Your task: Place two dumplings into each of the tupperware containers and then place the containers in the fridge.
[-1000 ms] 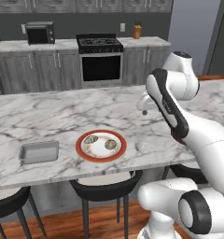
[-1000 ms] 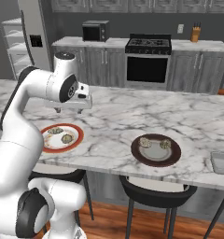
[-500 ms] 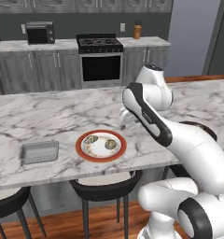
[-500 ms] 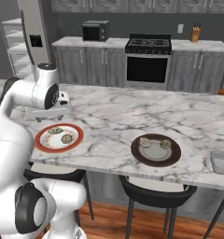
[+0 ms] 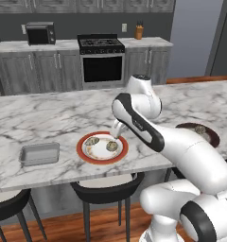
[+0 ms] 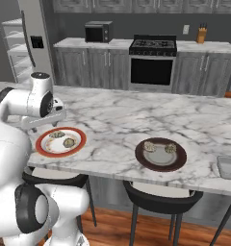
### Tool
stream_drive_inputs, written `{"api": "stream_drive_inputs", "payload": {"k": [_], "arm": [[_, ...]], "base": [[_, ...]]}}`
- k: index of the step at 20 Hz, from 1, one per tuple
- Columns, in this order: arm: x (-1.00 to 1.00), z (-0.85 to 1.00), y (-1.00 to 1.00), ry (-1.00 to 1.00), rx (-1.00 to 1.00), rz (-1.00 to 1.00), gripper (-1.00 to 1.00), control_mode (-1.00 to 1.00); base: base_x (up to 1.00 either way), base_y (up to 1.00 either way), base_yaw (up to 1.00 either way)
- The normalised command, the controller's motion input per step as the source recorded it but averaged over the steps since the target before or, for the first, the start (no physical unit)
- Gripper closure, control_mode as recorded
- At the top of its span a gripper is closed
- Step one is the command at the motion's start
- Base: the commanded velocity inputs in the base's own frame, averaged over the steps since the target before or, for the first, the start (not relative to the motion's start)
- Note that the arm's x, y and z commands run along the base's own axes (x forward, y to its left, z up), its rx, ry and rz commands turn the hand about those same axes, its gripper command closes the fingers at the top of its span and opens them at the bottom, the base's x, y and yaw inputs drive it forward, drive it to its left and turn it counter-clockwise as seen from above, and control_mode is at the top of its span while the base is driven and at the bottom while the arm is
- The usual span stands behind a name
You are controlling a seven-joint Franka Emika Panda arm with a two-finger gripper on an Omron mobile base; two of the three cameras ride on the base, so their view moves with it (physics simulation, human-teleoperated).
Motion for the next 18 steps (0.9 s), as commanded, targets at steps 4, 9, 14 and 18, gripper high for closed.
{"api": "stream_drive_inputs", "payload": {"k": [4, 9, 14, 18], "arm": [[0.45, -0.48, 0.26, -0.01, -0.05, 0.28, -1.0, -1.0], [0.6, -0.65, 0.31, -0.03, -0.06, 0.28, -1.0, -1.0], [0.71, -0.3, 0.08, -0.16, 0.0, 0.24, -1.0, -1.0], [0.25, -0.57, 0.14, -0.03, -0.05, 0.14, -1.0, -1.0]], "base": [[0.0, 0.0, 0.0], [0.0, 0.0, 0.0], [0.0, 0.0, 0.0], [0.0, 0.0, 0.0]]}}
